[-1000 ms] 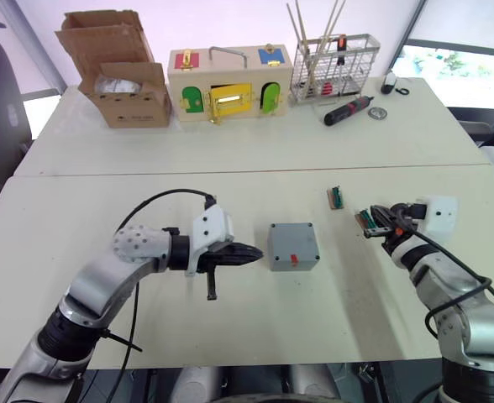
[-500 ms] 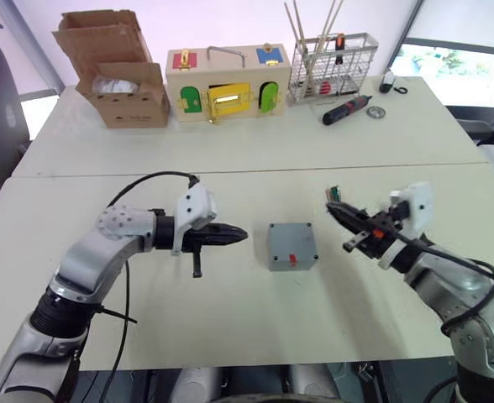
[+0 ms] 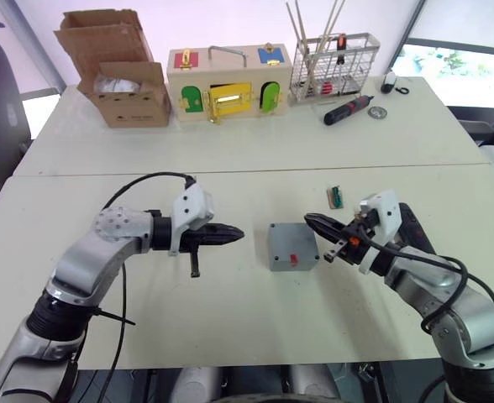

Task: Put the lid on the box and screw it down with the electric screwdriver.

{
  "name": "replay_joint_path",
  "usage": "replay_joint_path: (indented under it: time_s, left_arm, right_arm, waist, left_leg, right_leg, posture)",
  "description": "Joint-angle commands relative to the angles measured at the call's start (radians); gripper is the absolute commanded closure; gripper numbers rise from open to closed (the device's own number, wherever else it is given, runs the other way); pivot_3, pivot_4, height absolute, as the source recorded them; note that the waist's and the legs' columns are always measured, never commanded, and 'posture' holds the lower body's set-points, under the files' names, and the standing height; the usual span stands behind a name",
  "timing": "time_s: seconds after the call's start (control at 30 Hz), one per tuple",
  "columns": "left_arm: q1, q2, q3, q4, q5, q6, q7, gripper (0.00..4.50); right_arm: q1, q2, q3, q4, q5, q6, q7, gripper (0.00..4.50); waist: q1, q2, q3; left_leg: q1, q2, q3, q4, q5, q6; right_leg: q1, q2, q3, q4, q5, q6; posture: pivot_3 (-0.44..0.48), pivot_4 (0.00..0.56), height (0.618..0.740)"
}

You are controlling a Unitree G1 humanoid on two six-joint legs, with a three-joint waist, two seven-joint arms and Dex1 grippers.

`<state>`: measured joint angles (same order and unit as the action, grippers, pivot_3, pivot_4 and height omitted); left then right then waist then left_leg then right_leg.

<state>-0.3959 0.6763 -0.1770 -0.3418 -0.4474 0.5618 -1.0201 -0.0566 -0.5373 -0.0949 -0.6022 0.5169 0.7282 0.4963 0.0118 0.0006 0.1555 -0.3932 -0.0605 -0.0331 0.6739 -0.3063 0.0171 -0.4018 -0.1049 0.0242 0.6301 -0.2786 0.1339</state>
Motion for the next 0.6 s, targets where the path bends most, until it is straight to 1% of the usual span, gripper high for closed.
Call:
replay_joint_path:
  time_s: [0.03,0.6]
  left_arm:
    - [0.0,0.0,0.021,-0.043,-0.009,-0.006,0.007,4.5]
    - [-0.004,-0.012,0.006,-0.034,0.004,-0.016,0.009,4.5]
  right_arm:
    - [0.005,-0.01,-0.015,-0.009,-0.003,-0.026,0.007,4.45]
    - [0.025,-0.006,-0.021,0.005,-0.031,-0.04,-0.008,4.45]
  waist:
    - [0.0,0.0,0.0]
    - [0.0,0.0,0.0]
  left_leg:
    - [0.0,0.0,0.0,0.0,0.0,0.0]
    - [0.0,0.0,0.0,0.0,0.0,-0.001]
  right_leg:
    - [0.0,0.0,0.0,0.0,0.0,0.0]
    - [0.0,0.0,0.0,0.0,0.0,0.0]
  posture:
    - [0.0,0.15,0.737]
    - [0.0,0.15,0.737]
